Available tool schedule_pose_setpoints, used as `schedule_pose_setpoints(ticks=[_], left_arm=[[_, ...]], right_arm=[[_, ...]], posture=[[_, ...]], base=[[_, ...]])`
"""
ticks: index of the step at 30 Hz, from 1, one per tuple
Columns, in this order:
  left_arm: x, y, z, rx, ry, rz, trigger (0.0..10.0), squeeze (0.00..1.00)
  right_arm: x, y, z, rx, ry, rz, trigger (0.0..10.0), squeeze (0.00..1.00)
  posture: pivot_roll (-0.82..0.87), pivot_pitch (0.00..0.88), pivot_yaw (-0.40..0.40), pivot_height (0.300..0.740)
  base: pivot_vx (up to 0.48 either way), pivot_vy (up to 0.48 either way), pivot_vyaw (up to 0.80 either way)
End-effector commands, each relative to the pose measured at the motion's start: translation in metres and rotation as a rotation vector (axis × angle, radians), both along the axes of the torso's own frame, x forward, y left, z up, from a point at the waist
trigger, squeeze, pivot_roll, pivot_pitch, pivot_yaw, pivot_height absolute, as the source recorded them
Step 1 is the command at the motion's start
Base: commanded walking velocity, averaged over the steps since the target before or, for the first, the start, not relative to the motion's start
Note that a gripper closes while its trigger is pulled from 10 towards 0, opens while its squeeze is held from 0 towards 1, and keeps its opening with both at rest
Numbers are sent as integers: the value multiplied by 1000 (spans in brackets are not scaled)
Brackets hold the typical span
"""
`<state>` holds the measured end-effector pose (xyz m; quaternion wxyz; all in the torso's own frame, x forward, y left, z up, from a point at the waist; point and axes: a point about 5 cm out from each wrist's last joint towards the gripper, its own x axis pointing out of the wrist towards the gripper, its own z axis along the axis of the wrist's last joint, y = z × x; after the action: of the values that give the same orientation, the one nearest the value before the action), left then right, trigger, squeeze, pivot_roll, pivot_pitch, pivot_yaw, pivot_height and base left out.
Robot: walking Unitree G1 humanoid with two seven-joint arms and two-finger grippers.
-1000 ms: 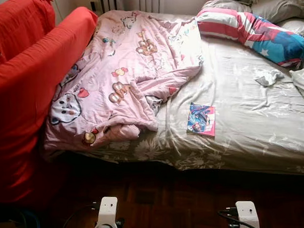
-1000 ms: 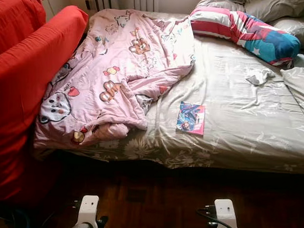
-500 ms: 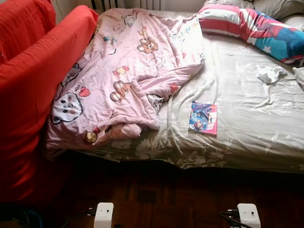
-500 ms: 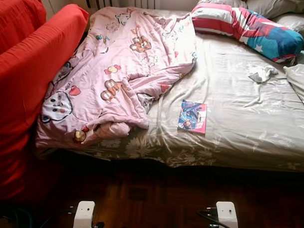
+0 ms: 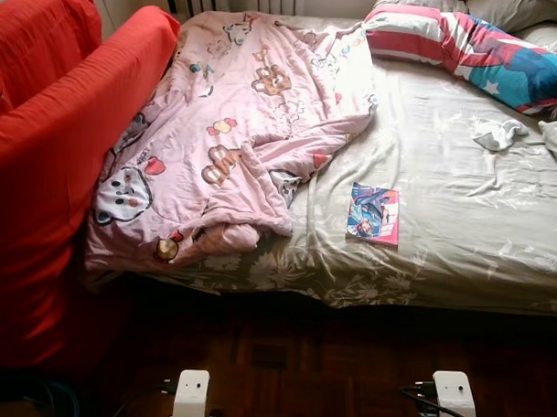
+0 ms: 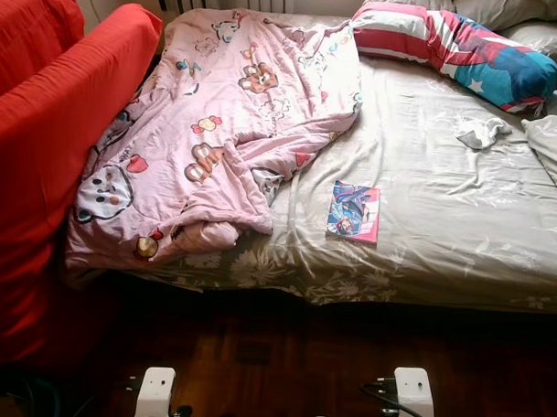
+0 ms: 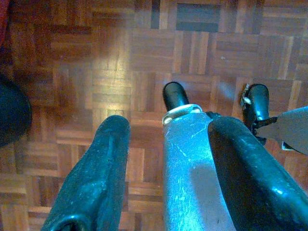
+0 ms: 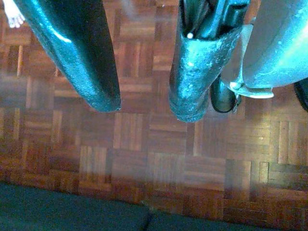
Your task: Clean up the room
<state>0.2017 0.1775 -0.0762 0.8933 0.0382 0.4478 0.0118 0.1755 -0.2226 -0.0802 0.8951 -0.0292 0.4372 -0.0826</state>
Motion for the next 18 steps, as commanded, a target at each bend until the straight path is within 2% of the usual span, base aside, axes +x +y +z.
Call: schedule_pose_setpoints(ticks=[1, 18], left_arm=[[-9, 2, -4, -3, 23, 6, 10000, 0], [-9, 3, -4, -2, 22, 0, 10000, 0]], right_arm=[[-9, 1, -5, 7, 31, -20, 10000, 0], [-11, 2, -5, 7, 32, -3, 10000, 0]], posture=[[-115, 176, -30, 740], [-113, 169, -20, 740]], base=[[281, 0, -800], [311, 0, 0]])
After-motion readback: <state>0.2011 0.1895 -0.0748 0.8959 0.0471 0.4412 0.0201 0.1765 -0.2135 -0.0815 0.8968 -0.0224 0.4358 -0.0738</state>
